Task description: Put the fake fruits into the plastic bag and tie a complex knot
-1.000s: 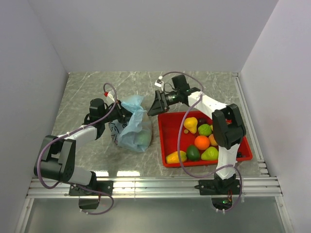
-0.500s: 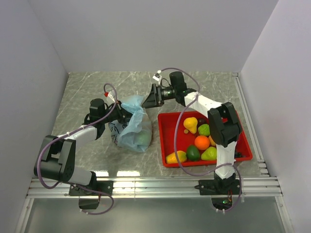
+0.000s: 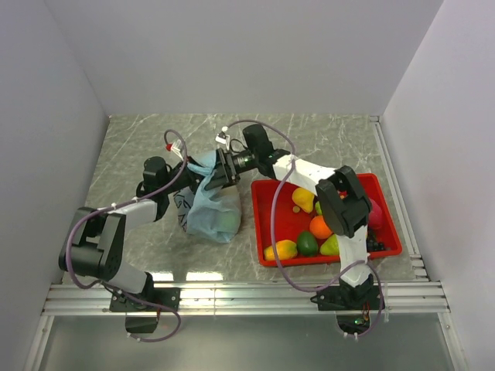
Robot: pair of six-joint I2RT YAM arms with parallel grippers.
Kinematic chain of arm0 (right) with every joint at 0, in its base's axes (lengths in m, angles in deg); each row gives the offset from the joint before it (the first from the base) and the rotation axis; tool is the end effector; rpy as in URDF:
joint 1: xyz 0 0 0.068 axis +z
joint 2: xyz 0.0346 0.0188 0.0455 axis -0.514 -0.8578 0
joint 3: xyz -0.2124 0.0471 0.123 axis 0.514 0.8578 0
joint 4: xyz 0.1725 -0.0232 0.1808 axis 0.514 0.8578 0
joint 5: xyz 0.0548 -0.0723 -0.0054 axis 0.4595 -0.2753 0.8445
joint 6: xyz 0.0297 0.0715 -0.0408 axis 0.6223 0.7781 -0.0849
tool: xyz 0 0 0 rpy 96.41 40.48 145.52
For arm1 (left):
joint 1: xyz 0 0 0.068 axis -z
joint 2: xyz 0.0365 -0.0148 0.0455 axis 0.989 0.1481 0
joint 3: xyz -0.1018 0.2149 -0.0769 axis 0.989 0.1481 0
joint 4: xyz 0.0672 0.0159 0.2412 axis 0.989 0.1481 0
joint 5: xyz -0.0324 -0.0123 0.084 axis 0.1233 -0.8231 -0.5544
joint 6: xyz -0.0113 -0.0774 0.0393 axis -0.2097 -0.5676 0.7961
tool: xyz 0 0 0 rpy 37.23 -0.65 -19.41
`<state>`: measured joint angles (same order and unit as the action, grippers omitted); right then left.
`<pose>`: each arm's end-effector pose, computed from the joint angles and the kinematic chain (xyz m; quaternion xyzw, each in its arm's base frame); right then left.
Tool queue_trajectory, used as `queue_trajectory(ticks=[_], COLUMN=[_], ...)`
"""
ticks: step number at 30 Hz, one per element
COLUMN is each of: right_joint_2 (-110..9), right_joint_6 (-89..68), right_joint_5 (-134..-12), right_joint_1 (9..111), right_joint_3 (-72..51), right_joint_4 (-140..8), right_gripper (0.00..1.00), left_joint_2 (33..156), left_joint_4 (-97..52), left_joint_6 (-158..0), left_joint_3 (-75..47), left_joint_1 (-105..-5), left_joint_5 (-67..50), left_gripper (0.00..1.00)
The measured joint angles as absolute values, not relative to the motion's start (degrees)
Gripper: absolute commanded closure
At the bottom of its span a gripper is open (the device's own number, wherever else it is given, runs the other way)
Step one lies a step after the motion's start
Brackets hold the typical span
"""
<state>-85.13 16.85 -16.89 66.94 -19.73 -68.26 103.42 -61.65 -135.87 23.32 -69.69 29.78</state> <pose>0.3230 0.3210 0.2063 -0.2788 0.7283 0.6200 0.0865 0.3022 -0.1208 0.1936 -0.1032 0.7359 -0.6152 0.2632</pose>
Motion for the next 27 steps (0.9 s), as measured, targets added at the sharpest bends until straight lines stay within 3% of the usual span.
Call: queue_trajectory(ticks=[9, 18, 25, 27], right_joint_2=[-91.31, -85.52, -81.85, -81.87], right_joint_6=[28.54, 6.05, 1.37, 2.59], right_joint_5=[-11.84, -16.26, -16.61, -16.22], right_joint_1=[66.57, 60.08, 55.84, 56.56], right_joint_3=[-24.74, -24.69, -23.67, -23.65], right_joint_4=[-78.58, -52.74, -46.88, -47.98], right_gripper=[0.2, 0.16, 0.33, 0.33], left_joint_2=[106.0, 105.08, 104.73, 104.73], left_joint_4=[-67.31, -65.65, -64.89, -64.43], left_joint_6=[-139.7, -138.36, -137.03, -136.79], left_joint_3=[23.71, 23.71, 23.71, 23.71], left_joint_1=[-69.56, -70.06, -70.11, -70.11], left_joint_5=[28.53, 29.27, 29.38, 29.38], left_gripper=[1.0, 1.0, 1.0, 1.0])
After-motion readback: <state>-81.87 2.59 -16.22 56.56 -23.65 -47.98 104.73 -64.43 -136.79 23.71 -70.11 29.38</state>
